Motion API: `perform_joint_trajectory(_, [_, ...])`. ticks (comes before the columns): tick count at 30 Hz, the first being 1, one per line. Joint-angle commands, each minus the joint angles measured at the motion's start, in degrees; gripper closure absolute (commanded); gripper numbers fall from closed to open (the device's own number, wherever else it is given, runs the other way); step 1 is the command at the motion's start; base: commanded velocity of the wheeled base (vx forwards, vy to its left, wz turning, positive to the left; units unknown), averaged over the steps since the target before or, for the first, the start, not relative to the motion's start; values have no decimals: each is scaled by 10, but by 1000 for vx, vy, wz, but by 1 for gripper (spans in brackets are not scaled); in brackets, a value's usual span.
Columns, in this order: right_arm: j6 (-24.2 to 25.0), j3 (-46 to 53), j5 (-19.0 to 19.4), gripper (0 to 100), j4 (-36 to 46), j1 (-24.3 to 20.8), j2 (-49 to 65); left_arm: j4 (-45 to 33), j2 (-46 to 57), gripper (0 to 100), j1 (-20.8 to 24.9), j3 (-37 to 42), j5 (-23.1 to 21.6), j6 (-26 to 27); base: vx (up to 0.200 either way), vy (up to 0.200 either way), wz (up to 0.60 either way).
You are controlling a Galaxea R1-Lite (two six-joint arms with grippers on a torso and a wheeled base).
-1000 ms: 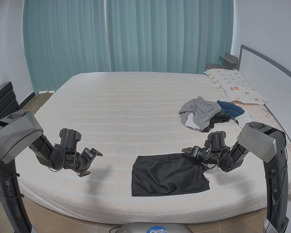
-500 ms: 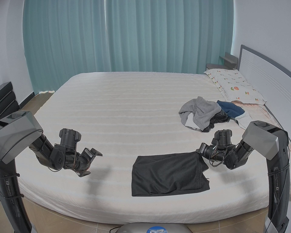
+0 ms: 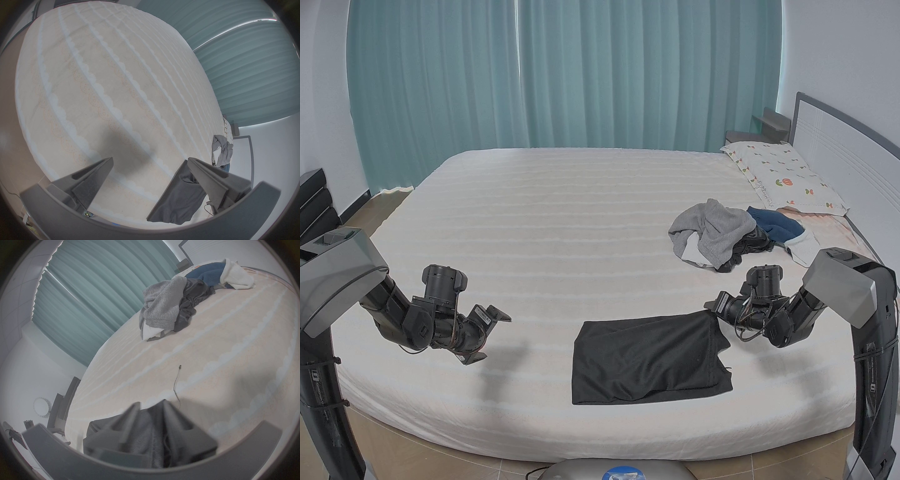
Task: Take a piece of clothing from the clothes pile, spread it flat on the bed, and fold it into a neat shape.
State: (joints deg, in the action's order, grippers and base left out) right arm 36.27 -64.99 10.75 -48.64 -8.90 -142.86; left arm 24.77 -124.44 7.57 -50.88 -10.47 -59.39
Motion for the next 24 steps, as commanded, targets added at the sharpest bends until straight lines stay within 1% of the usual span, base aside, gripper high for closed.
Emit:
perform_joint_trajectory(1, [-1, 43, 8, 0, -21, 4, 35, 0, -1, 0, 0, 1, 0, 1, 0, 0, 0])
perform_joint_trajectory(3, [-1, 68, 21, 0, -25, 5, 57, 0, -2, 0, 0, 0, 0, 1, 0, 0, 0])
perform_joint_trajectory(7, [-7, 167, 58, 0, -37, 3, 113, 0, -1, 0, 0, 1, 0, 1, 0, 0, 0])
perform_joint_trajectory(8, [-7, 171, 59, 0, -37, 2, 115, 1, -2, 0, 0, 1, 0, 1, 0, 0, 0])
perform_joint_trajectory(10, [-9, 246, 83, 0, -71, -2, 145, 1, -1, 0, 0, 1, 0, 1, 0, 0, 0])
perform_joint_trajectory(12, [-15, 301, 107, 0, -100, -4, 159, 1, -2, 0, 0, 1, 0, 1, 0, 0, 0])
perform_joint_trajectory(13, [-16, 304, 109, 0, -102, -4, 159, 1, -2, 0, 0, 1, 0, 1, 0, 0, 0])
perform_joint_trajectory(14, [-21, 336, 121, 0, -122, -9, 159, 1, -2, 0, 0, 1, 0, 1, 0, 0, 0])
perform_joint_trajectory(18, [-32, 381, 127, 0, -165, -24, 144, 1, -1, 0, 0, 2, 0, 1, 0, 0, 0])
perform_joint_trajectory(24, [-33, 384, 126, 0, -190, -44, 111, 1, -2, 0, 0, 1, 0, 1, 0, 0, 0])
